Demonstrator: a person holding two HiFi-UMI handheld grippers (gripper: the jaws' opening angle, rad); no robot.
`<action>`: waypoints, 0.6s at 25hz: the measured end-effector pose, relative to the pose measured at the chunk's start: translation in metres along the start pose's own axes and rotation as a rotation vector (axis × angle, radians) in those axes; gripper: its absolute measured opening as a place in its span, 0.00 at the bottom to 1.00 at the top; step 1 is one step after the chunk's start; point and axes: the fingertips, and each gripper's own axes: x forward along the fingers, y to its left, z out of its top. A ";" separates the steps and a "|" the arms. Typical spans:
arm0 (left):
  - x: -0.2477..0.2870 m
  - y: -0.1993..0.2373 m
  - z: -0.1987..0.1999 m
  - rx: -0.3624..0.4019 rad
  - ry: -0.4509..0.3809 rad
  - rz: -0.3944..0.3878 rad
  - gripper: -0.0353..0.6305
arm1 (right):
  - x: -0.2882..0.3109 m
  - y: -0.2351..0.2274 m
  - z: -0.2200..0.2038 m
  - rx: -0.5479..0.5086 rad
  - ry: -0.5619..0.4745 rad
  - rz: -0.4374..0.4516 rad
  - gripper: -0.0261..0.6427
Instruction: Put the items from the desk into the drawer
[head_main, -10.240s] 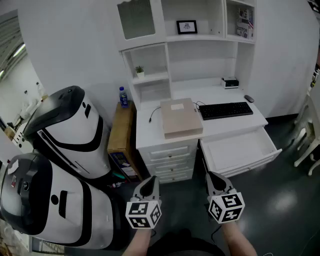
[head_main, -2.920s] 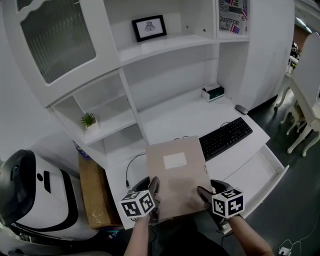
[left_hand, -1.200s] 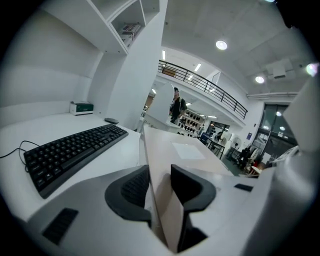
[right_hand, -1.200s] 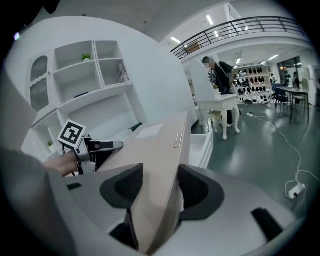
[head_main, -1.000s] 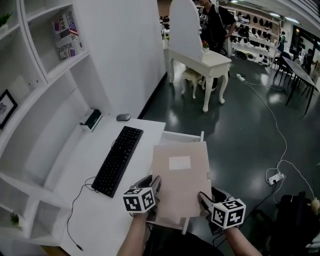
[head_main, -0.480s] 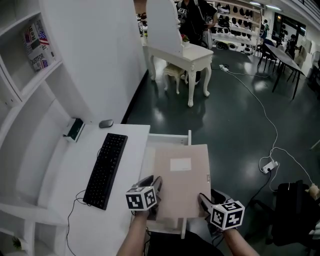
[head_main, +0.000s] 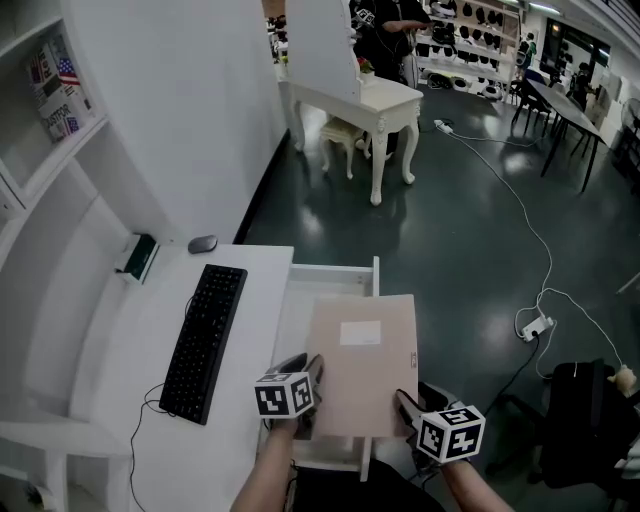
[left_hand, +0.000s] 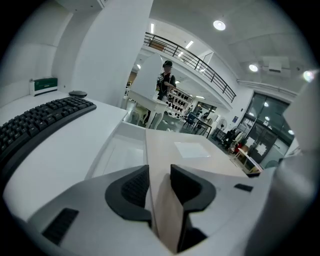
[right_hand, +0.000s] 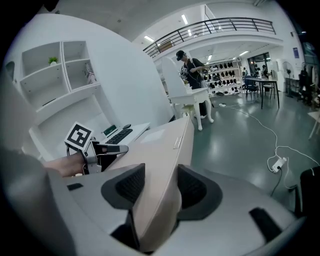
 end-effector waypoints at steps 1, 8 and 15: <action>0.002 0.001 -0.002 -0.002 0.007 0.003 0.25 | 0.001 0.000 -0.001 0.001 0.004 -0.002 0.34; 0.018 0.003 -0.015 0.009 0.044 0.023 0.25 | 0.005 -0.011 -0.011 -0.004 0.041 -0.027 0.32; 0.025 0.002 -0.012 0.004 0.024 0.026 0.25 | 0.010 -0.017 -0.008 -0.022 0.034 -0.037 0.32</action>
